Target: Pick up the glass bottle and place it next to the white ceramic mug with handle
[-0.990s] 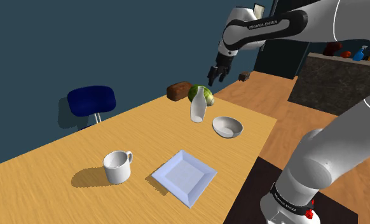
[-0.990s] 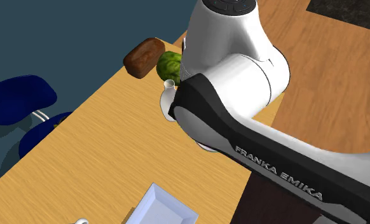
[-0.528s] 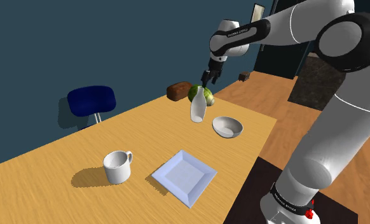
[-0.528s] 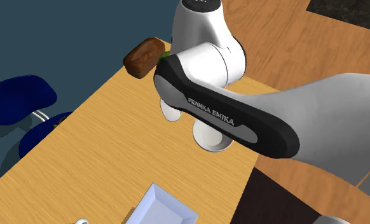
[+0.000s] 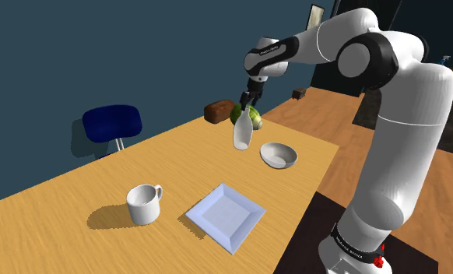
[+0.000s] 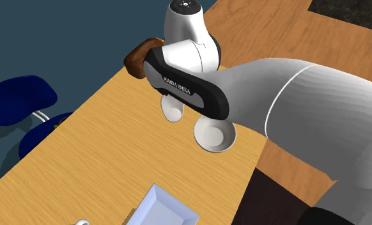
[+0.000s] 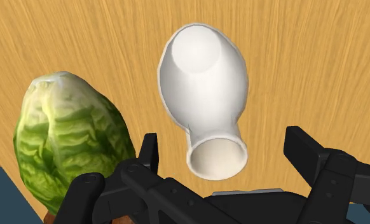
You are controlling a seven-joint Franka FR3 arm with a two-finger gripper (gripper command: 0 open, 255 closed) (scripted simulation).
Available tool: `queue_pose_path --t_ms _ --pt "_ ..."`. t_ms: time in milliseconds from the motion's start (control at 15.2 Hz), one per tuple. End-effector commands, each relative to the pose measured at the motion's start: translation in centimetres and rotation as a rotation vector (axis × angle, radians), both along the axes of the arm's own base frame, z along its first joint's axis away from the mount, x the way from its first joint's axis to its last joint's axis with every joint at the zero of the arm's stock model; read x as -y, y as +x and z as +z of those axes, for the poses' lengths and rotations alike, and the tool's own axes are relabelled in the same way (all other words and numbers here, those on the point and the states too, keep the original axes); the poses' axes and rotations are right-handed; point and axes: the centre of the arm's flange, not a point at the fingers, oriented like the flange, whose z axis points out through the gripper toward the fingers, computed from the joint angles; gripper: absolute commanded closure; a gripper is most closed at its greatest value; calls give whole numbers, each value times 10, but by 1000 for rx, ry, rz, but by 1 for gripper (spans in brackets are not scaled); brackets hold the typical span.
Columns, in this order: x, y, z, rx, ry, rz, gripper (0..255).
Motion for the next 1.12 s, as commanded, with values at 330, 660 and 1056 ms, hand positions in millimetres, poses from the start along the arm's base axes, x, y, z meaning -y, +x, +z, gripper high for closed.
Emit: queue_pose_path --t_ms 330,660,1056 --pt "2 9 -34 0 0 1 0" --pt "2 9 -34 0 0 1 0" --pt "2 9 -34 0 0 1 255"
